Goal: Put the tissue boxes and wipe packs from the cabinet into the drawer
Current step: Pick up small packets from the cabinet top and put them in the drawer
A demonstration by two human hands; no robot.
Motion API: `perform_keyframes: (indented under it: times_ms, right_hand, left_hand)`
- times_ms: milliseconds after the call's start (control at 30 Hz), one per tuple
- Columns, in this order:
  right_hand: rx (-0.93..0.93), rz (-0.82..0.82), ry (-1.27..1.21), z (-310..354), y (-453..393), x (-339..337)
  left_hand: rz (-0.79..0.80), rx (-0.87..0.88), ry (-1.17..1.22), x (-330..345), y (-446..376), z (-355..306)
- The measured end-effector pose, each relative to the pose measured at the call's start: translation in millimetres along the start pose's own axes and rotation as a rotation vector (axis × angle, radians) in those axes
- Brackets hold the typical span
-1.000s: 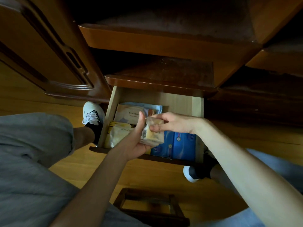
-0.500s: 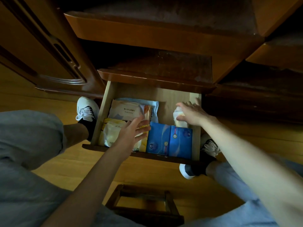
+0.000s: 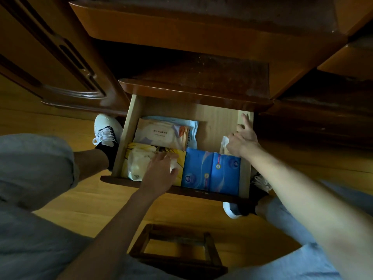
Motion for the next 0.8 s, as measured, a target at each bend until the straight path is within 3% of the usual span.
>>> perform_keyframes:
  times_ms: [167,300,533,800]
  right_hand:
    - [0.072,-0.14,-0.134,-6,6,-11]
    - [0.003,-0.272,-0.358,-1,7,-18]
    - [0.123,-0.141,-0.304,8,-1,-13]
    - [0.124,-0.003,-0.473,22,-10,-9]
  left_hand:
    - [-0.011,0.09,-0.184,5,4,-2]
    - [0.006,0.104,-0.228,9,7,1]
    - [0.026,0.1,-0.276,13,9,2]
    - [0.024,0.114,-0.282,12,7,3]
Point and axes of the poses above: each hand's wrist, its own y-axis away from the middle knuckle, its own x-axis out of the palm, z = x × y, the point moved 8 cm from there along -y, towards the middle knuckle, and after that the axes turned 7 degrees about x, right-handed, at the moved point
